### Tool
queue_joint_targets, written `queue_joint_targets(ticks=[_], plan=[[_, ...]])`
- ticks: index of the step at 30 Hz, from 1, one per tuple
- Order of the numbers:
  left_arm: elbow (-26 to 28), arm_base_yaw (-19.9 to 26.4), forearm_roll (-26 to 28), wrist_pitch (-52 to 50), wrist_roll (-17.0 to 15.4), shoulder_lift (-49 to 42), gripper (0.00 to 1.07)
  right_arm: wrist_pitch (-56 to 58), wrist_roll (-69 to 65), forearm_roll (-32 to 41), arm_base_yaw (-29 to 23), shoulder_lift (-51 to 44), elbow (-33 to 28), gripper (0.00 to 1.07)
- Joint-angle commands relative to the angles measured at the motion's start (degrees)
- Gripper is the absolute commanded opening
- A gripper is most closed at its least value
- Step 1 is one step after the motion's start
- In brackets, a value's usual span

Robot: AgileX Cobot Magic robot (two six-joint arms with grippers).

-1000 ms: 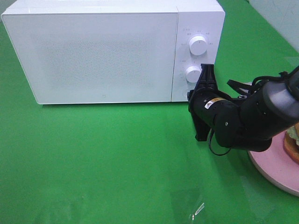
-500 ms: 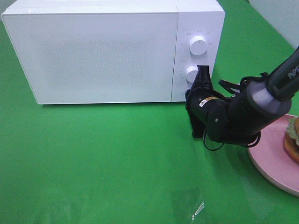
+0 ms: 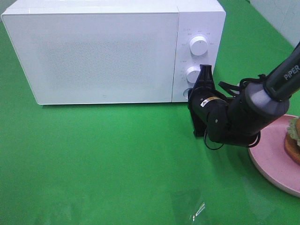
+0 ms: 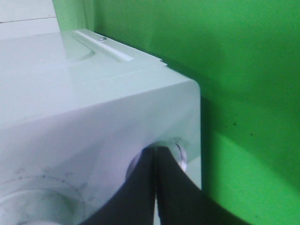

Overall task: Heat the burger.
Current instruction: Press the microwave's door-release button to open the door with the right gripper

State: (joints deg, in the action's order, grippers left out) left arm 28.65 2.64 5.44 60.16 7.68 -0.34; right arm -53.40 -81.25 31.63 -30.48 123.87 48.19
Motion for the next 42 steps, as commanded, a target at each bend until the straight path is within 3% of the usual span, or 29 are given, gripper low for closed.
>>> queue_joint_targets(ticks=[1, 10, 29, 42], plan=[[-0.2, -0.1, 0.2, -0.7, -0.2, -1.0, 0.98, -5.3, -0.1, -0.3, 0.5, -0.2, 0.6, 0.00], [-0.2, -0.1, 0.2, -0.7, -0.2, -1.0, 0.98, -8.8, 1.1, 0.7, 0.5, -0.2, 1.0, 0.00], [-0.2, -0.1, 0.2, -0.7, -0.2, -1.0, 0.98, -14.0, 7.4, -2.5, 4.5, -0.2, 10.7, 0.00], [-0.2, -0.1, 0.2, -0.7, -0.2, -1.0, 0.98, -13.4, 7.2, -2.5, 4.5, -0.4, 10.8, 0.00]])
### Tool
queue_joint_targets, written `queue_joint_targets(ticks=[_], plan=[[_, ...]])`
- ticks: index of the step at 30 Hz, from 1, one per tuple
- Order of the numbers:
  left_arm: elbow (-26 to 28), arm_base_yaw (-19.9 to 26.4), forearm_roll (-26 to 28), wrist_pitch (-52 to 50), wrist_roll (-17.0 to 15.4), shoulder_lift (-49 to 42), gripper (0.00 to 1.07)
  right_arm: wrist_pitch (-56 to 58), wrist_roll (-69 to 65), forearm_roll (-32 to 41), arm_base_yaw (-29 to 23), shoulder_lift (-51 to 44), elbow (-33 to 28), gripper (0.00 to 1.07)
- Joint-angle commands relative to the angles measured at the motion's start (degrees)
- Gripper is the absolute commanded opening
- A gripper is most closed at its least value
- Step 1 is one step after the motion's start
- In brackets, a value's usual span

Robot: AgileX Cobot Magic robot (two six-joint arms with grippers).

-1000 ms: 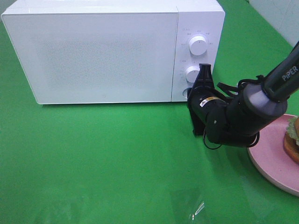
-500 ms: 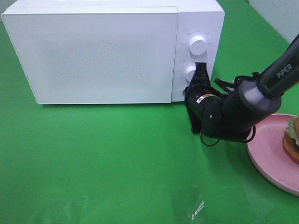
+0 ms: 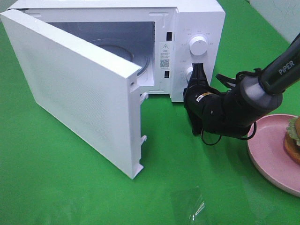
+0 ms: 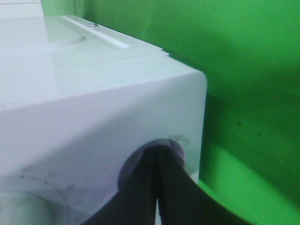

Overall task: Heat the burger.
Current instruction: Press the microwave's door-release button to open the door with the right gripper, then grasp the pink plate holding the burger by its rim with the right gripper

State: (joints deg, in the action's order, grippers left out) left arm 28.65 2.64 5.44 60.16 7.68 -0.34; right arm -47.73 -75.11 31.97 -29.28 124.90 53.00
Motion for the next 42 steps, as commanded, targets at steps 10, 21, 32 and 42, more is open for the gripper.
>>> queue_joint_targets(ticks=[10, 21, 32, 42], plan=[[-0.2, -0.1, 0.2, -0.7, -0.2, -1.0, 0.98, -15.3, 0.4, -3.1, 3.1, -2.1, 5.1, 0.00], [-0.2, -0.1, 0.2, -0.7, -0.2, -1.0, 0.98, -10.4, -3.7, -3.5, 0.0, -4.9, -3.8, 0.00], [-0.2, -0.1, 0.2, -0.7, -0.2, -1.0, 0.98, -3.4, -8.9, -14.4, -0.2, -10.4, -11.6, 0.00], [-0.2, -0.1, 0.2, -0.7, -0.2, -1.0, 0.98, 10.5, 1.9, -16.5, -0.2, -19.8, -15.2, 0.03]])
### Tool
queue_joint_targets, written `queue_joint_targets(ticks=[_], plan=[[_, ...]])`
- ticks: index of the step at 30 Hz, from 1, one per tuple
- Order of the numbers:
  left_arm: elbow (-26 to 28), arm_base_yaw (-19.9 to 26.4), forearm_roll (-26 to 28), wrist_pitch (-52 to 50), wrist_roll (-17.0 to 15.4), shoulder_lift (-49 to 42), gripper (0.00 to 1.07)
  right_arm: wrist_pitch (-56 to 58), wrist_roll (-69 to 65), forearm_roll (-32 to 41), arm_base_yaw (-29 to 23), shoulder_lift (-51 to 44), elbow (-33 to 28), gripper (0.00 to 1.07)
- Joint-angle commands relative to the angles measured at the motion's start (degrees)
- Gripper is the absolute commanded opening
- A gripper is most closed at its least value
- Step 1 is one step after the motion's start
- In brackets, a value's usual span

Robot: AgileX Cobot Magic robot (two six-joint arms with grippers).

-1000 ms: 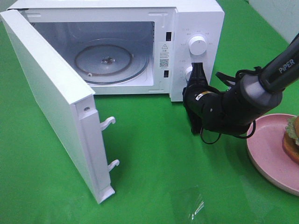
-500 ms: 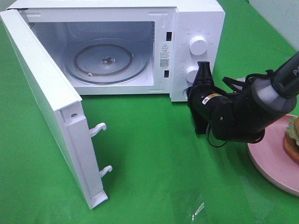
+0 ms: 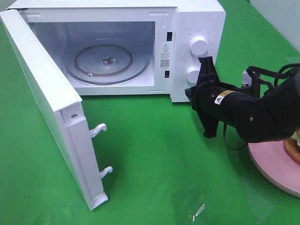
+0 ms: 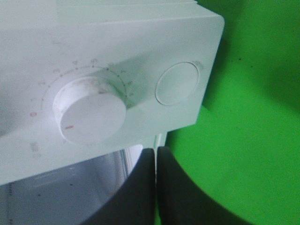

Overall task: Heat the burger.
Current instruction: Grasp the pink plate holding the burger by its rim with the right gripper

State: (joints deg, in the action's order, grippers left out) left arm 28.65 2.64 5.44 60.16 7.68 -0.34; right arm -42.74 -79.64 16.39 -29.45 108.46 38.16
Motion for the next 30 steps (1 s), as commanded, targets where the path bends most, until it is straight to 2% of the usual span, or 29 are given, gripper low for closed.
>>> queue_joint_targets(ticks=[1, 4, 5, 6, 9, 16, 20, 25, 30], plan=[[-0.2, -0.1, 0.2, -0.7, -0.2, -1.0, 0.98, 9.2, 11.7, -0.9, -0.1, -5.5, -0.5, 0.03], [-0.2, -0.1, 0.2, -0.7, -0.2, -1.0, 0.98, 13.1, 17.3, -0.9, -0.1, -7.8, -0.5, 0.04], [-0.2, -0.1, 0.2, -0.7, -0.2, -1.0, 0.98, 17.6, 24.2, -0.9, -0.1, -10.6, -0.5, 0.05], [-0.2, -0.1, 0.2, -0.7, -0.2, -1.0, 0.98, 17.6, 24.2, -0.9, -0.1, -10.6, -0.5, 0.05], [-0.2, -0.1, 0.2, -0.7, -0.2, -1.0, 0.98, 24.9, 36.3, -0.9, -0.1, -15.2, -0.5, 0.05], [-0.2, -0.1, 0.2, -0.7, -0.2, -1.0, 0.98, 39.0, 52.1, -0.9, -0.1, -21.2, -0.5, 0.07], [-0.2, -0.1, 0.2, -0.7, -0.2, -1.0, 0.98, 44.6, 57.2, -0.9, -0.1, -22.2, -0.5, 0.08], [-0.2, -0.1, 0.2, -0.7, -0.2, -1.0, 0.98, 57.8, 68.0, -1.8, 0.0, -22.6, 0.7, 0.10], [-0.2, -0.1, 0.2, -0.7, -0.2, -1.0, 0.98, 66.4, 70.8, -4.7, 0.1, -22.6, 2.8, 0.11]])
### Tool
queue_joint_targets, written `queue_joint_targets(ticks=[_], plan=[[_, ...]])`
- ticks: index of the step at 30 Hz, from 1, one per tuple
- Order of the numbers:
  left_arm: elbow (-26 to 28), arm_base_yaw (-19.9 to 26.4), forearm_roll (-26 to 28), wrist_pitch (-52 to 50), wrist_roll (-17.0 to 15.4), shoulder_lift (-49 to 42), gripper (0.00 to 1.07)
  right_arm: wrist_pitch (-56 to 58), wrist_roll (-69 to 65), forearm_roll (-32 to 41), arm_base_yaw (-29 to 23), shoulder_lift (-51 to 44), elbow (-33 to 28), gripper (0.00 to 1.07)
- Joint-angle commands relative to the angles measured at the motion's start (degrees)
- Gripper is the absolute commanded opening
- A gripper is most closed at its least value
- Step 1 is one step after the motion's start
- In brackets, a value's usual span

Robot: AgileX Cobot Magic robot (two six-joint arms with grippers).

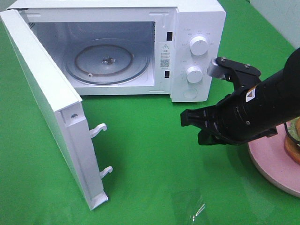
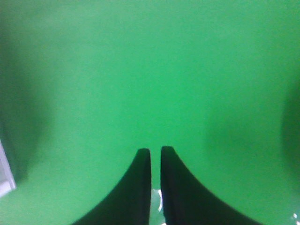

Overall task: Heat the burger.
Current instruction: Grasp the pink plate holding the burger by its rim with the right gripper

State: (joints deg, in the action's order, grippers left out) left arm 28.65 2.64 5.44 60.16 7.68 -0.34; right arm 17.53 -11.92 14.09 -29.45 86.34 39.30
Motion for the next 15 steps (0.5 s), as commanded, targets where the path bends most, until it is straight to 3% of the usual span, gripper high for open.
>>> queue_joint_targets(ticks=[1, 11, 15], plan=[[-0.2, -0.1, 0.2, -0.7, -0.2, -1.0, 0.98, 9.6, 3.1, -4.4, 0.1, -0.5, 2.8, 0.12], [-0.2, -0.1, 0.2, -0.7, -0.2, -1.0, 0.98, 27.2, 3.0, -12.1, 0.2, -0.5, 9.2, 0.15], [-0.2, -0.1, 0.2, -0.7, -0.2, -1.0, 0.98, 33.2, 3.3, -13.5, 3.3, -0.7, 11.1, 0.17]])
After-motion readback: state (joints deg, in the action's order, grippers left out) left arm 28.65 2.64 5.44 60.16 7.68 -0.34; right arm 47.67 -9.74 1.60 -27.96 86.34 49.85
